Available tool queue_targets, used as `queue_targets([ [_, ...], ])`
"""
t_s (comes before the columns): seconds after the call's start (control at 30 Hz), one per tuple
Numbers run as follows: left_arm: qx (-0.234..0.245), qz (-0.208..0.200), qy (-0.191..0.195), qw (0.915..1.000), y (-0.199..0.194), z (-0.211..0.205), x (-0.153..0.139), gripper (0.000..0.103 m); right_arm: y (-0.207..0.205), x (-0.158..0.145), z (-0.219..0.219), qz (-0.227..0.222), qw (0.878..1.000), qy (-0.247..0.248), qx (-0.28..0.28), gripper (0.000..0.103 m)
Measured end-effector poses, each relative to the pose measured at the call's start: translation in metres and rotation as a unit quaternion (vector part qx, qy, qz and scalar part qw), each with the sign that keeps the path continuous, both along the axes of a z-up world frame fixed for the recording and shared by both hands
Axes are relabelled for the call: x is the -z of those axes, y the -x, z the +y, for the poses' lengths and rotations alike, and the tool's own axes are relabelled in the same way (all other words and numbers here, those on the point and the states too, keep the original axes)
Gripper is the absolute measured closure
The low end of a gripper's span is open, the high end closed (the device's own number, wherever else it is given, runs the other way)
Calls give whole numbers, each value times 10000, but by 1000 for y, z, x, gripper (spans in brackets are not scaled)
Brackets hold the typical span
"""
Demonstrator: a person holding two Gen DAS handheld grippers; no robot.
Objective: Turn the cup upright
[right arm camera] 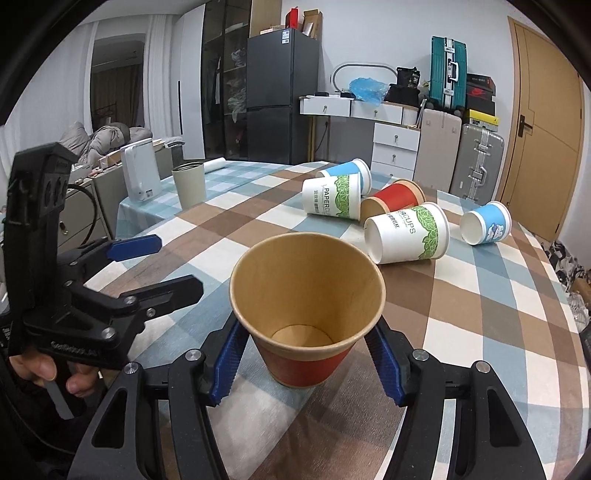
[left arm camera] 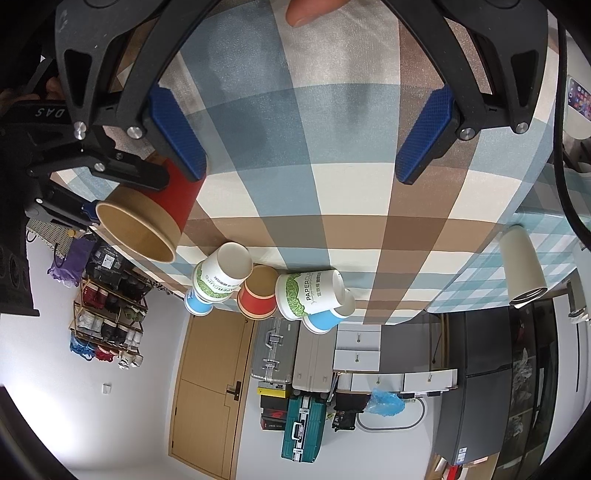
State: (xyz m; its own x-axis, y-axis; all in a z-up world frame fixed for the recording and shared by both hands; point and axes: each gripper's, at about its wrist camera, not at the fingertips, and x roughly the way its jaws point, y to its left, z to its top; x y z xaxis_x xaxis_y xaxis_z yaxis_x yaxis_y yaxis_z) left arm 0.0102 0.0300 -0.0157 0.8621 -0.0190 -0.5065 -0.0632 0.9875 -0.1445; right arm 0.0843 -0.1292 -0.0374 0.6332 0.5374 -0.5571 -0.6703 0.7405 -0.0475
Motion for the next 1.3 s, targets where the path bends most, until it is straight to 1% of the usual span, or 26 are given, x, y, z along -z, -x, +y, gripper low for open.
queue_targets([
  [0.4,-2,-4,-5,10000,0,0,0,1,-12,1,8,73,9999,15,82,38],
  [0.5,-2,-9,-12,10000,0,0,0,1,-14,1,7,130,9999,-8,71,33],
  [0.57,-7,-14,-23,10000,-1,0,0,1,-14,-1,4,132,9998,-125,62,19],
  [0.7,23,-51,9,10000,-1,-1,-2,1,-12,-6,-5,79,9994,-286,158,11],
  [0.77,61,-114,22,9999,-2,-3,-3,1,-12,-8,-13,27,9989,-397,235,4],
  [0.83,85,-174,-1,9998,0,-5,-6,1,-10,-10,-23,-51,9981,-562,256,2],
  [0.97,108,-257,-60,9996,0,-10,-9,1,-5,-13,-47,-218,9946,-974,301,0],
  [1.07,169,-287,-61,9994,1,-14,-9,1,-3,-14,-62,-226,9922,-1195,282,0],
  [1.3,239,-434,-159,9986,2,-21,-12,1,0,-13,-85,-252,9881,-1489,280,0],
])
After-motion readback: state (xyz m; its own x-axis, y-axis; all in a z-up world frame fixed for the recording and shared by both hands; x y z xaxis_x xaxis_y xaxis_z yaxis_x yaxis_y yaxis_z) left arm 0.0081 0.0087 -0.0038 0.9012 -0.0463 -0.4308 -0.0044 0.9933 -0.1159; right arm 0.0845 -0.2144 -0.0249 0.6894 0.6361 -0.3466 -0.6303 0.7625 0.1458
